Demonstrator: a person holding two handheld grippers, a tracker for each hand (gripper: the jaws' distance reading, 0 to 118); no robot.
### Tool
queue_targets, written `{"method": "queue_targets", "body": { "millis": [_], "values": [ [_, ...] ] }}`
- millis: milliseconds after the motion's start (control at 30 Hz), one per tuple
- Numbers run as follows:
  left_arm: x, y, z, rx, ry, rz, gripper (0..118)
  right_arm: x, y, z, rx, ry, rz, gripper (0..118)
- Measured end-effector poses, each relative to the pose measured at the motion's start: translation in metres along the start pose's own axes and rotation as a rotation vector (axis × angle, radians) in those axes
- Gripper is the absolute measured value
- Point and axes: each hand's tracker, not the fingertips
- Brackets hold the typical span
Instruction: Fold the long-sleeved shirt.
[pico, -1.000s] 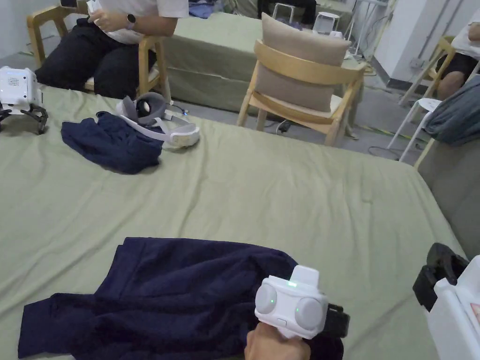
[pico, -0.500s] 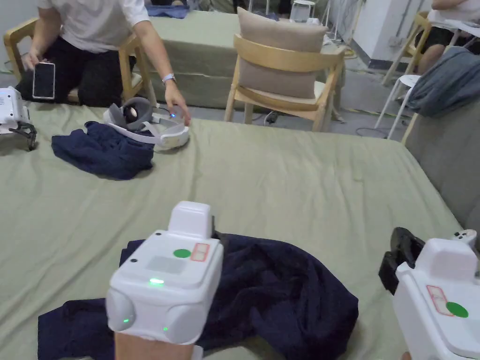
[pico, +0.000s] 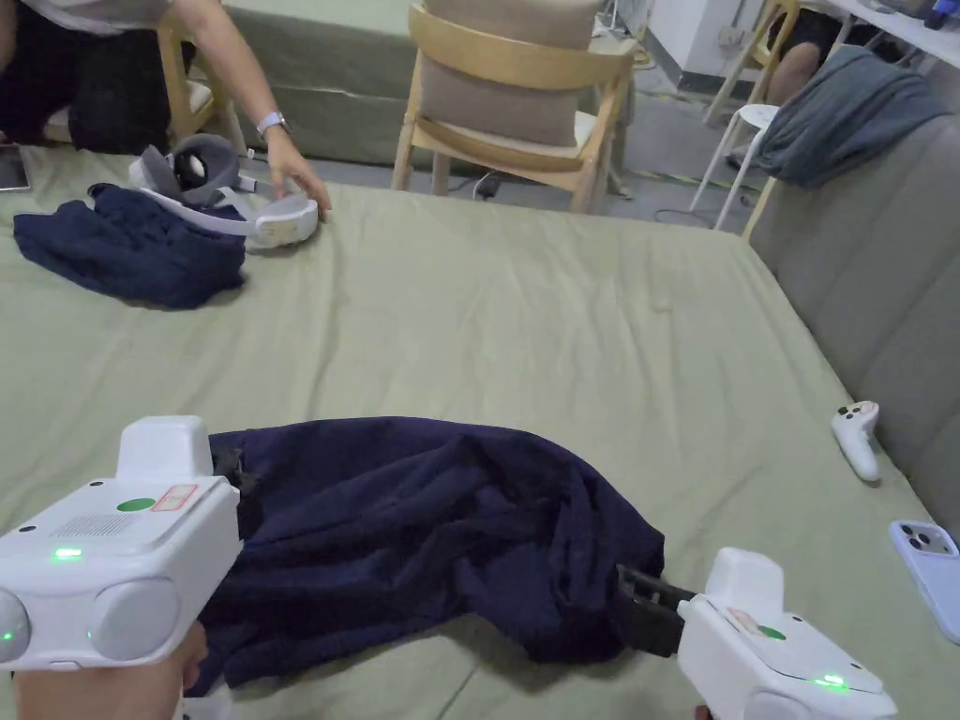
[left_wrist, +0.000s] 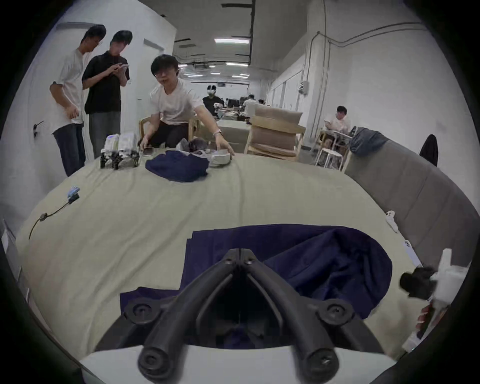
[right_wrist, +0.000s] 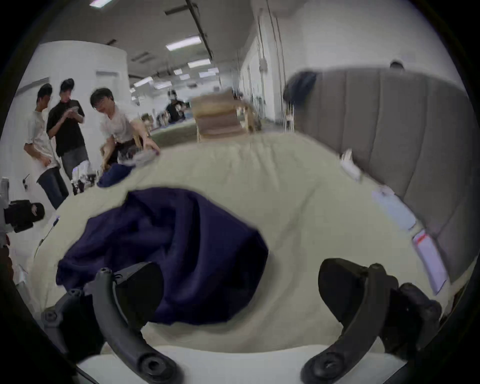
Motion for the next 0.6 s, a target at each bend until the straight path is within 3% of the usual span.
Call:
{"method": "queue_targets", "body": {
  "millis": [33,67,100,133,200,233,267,300,333,400,433,600],
  "values": [
    [0.000,-0.002,-0.004,-0.013,0.001,0.006,3,0.000,-0.005,-0.011,-0.047,0.017,-0.002,112],
    [-0.001,-0.004,-0.008,-0.028,-0.004,0.016,3,0.002,-0.010,-0.026,-0.095,0.055,0.005,98],
    [-0.003,-0.007,-0.014,-0.038,-0.006,0.020,3,0.000,-0.015,-0.038,-0.107,0.054,0.023,48],
    [-0.005,-0.009,-0.019,-0.052,-0.006,0.023,3,0.000,-0.019,-0.045,-0.115,0.058,0.024,8],
    [-0.013,-0.013,-0.028,-0.085,0.007,0.025,6,0.001,-0.021,-0.046,-0.114,0.049,0.007,8],
    [-0.019,-0.013,-0.031,-0.090,0.011,0.026,23,0.003,-0.020,-0.042,-0.087,0.107,-0.009,7],
    [-0.029,-0.012,-0.038,-0.112,0.021,0.018,53,0.006,-0.018,-0.037,-0.075,0.129,-0.011,7],
    [-0.039,-0.007,-0.049,-0.128,0.032,0.011,97,0.008,-0.014,-0.033,-0.074,0.105,-0.007,7],
    [-0.048,-0.002,-0.060,-0.148,0.043,0.011,97,0.011,-0.010,-0.028,-0.064,0.098,-0.006,7],
    [-0.072,0.017,-0.087,-0.185,0.067,0.054,111,0.019,0.000,-0.024,-0.035,0.099,-0.027,7],
    [-0.079,0.033,-0.101,-0.162,0.038,0.087,108,0.021,0.003,-0.024,-0.033,0.100,-0.034,7],
    [-0.078,0.040,-0.201,-0.436,-0.017,0.012,110,0.019,0.013,-0.034,-0.022,0.085,0.009,7]
  ]
}}
